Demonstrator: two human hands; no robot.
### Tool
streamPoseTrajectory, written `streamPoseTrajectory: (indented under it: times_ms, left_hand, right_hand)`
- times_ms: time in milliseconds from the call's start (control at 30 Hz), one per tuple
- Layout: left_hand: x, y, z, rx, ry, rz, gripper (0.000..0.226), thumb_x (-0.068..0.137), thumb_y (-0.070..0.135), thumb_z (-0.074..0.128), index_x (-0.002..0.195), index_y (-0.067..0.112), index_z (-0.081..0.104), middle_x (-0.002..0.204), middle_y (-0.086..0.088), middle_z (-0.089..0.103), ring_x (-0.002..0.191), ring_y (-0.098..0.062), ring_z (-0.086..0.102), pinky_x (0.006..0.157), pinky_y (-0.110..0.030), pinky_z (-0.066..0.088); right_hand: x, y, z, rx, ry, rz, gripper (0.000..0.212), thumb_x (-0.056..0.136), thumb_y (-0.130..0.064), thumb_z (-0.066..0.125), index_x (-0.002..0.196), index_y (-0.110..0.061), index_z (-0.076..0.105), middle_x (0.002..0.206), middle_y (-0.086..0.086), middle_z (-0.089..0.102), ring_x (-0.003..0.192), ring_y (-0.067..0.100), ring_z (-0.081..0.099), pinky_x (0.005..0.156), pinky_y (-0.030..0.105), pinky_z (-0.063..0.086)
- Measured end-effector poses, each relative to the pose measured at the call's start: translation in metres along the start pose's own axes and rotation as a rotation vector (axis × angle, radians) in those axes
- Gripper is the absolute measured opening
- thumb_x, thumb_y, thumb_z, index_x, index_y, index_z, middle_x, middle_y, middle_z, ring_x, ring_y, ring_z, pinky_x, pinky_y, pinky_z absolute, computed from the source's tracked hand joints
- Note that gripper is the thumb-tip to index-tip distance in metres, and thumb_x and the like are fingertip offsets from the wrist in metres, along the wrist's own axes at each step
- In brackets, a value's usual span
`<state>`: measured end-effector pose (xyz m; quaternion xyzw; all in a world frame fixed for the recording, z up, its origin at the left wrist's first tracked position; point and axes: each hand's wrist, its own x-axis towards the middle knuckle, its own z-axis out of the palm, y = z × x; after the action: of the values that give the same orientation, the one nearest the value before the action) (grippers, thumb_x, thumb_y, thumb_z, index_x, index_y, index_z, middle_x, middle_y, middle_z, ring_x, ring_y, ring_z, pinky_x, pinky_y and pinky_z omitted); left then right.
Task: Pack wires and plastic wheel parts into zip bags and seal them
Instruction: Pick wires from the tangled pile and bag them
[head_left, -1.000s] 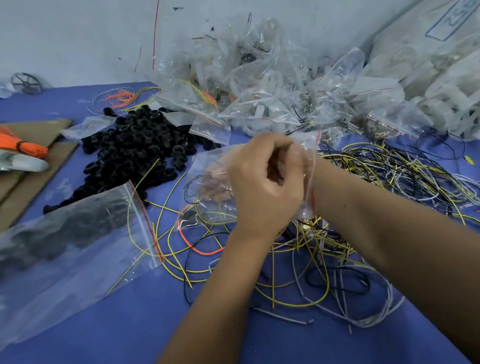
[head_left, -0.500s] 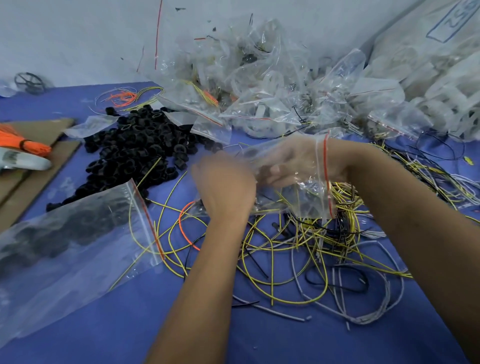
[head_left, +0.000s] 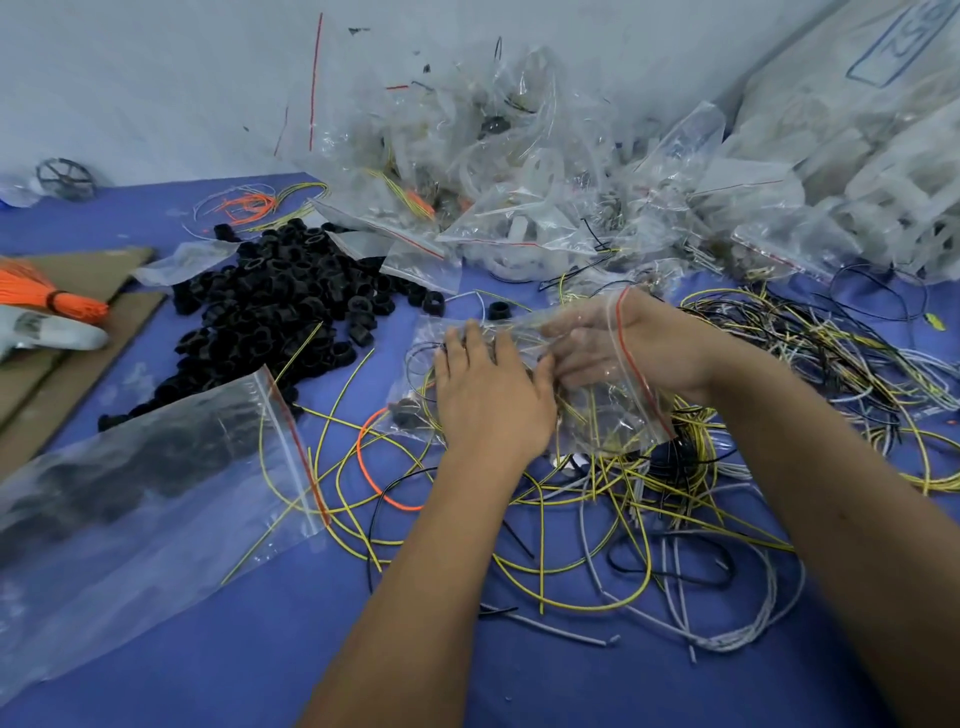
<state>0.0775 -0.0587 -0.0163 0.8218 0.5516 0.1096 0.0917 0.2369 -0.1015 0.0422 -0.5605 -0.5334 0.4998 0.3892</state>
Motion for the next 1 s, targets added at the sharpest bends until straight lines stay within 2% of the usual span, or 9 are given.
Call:
streamPoseTrajectory:
  times_ms: [100,233,367,433,633,700,833,933,1000]
  left_hand:
    - [0.001,-0.003,0.000,0.027,-0.047,-0.009,0.072,0.106,0.059,0.021,0.164,0.017,0.014,0.171,-0.016,-0.004,0.158,-0.036,-0.009,0.127,-0.050,-0.004]
    - [0.000,-0.003,0.000,0.061,-0.052,-0.146,0.084,0.101,0.069,0.016,0.164,0.015,0.002,0.169,-0.019,-0.015,0.154,-0.042,-0.020,0.124,-0.057,-0.012]
    - [0.001,-0.006,0.000,0.105,-0.101,-0.194,0.089,0.098,0.074,0.013,0.164,0.016,-0.002,0.169,-0.017,-0.017,0.153,-0.044,-0.021,0.121,-0.064,-0.014]
    - [0.002,-0.006,0.000,0.111,-0.110,-0.195,0.090,0.098,0.075,0.013,0.164,0.016,-0.003,0.169,-0.017,-0.017,0.153,-0.044,-0.021,0.121,-0.065,-0.013]
    - [0.004,-0.008,0.001,0.092,-0.115,-0.196,0.091,0.097,0.076,0.015,0.164,0.018,-0.002,0.170,-0.016,-0.016,0.154,-0.043,-0.018,0.121,-0.064,-0.012]
    - [0.005,-0.012,0.000,0.085,-0.105,-0.200,0.090,0.096,0.076,0.017,0.165,0.019,0.002,0.171,-0.015,-0.012,0.155,-0.042,-0.015,0.121,-0.063,-0.011]
    - [0.007,-0.027,-0.008,0.065,-0.061,-0.217,0.087,0.098,0.075,0.023,0.164,0.020,0.013,0.171,-0.016,-0.004,0.157,-0.039,-0.008,0.123,-0.061,-0.007]
    - [0.006,-0.025,-0.014,0.018,0.045,-0.212,0.076,0.101,0.064,0.036,0.158,0.013,0.031,0.167,-0.025,0.015,0.156,-0.040,0.006,0.124,-0.059,0.000]
    - [0.004,-0.011,-0.018,-0.166,0.229,-0.107,0.058,0.102,0.049,0.049,0.140,0.006,0.054,0.151,-0.024,0.043,0.144,-0.040,0.033,0.120,-0.051,0.024]
  right_hand:
    - [-0.003,0.000,0.000,0.025,0.044,0.003,0.027,0.098,0.004,0.052,0.124,0.009,0.058,0.115,0.034,0.067,0.107,0.048,0.066,0.102,0.056,0.051]
    - [-0.012,0.003,-0.001,-0.082,0.197,-0.069,0.023,0.104,0.000,0.047,0.121,0.007,0.062,0.102,0.024,0.075,0.094,0.035,0.075,0.086,0.044,0.062]
    - [-0.020,0.011,-0.006,-0.058,0.365,-0.132,0.029,0.108,-0.011,0.046,0.112,0.010,0.065,0.098,0.026,0.073,0.084,0.032,0.076,0.071,0.035,0.064]
    - [-0.024,0.014,-0.012,-0.039,0.460,-0.161,0.029,0.107,-0.016,0.049,0.108,0.004,0.069,0.090,0.022,0.074,0.075,0.029,0.076,0.062,0.029,0.061]
    - [-0.035,0.025,-0.052,-0.170,0.895,-0.237,0.023,0.101,-0.025,0.055,0.089,-0.017,0.073,0.071,0.007,0.074,0.056,0.026,0.070,0.051,0.037,0.058]
    - [-0.039,0.032,-0.068,-0.258,1.074,-0.189,0.027,0.097,-0.031,0.055,0.084,-0.017,0.074,0.066,0.003,0.073,0.055,0.023,0.069,0.056,0.041,0.059]
    - [-0.051,0.042,-0.093,-0.396,1.387,-0.018,0.035,0.091,-0.033,0.053,0.094,-0.009,0.078,0.085,0.012,0.076,0.081,0.028,0.072,0.079,0.044,0.058]
    - [-0.052,0.048,-0.097,-0.548,1.407,0.049,0.026,0.094,-0.023,0.056,0.100,-0.009,0.076,0.096,0.016,0.076,0.093,0.036,0.069,0.083,0.043,0.055]
    - [-0.049,0.050,-0.094,-0.676,1.296,0.080,0.022,0.094,-0.017,0.058,0.105,-0.011,0.076,0.101,0.016,0.075,0.100,0.039,0.066,0.090,0.044,0.053]
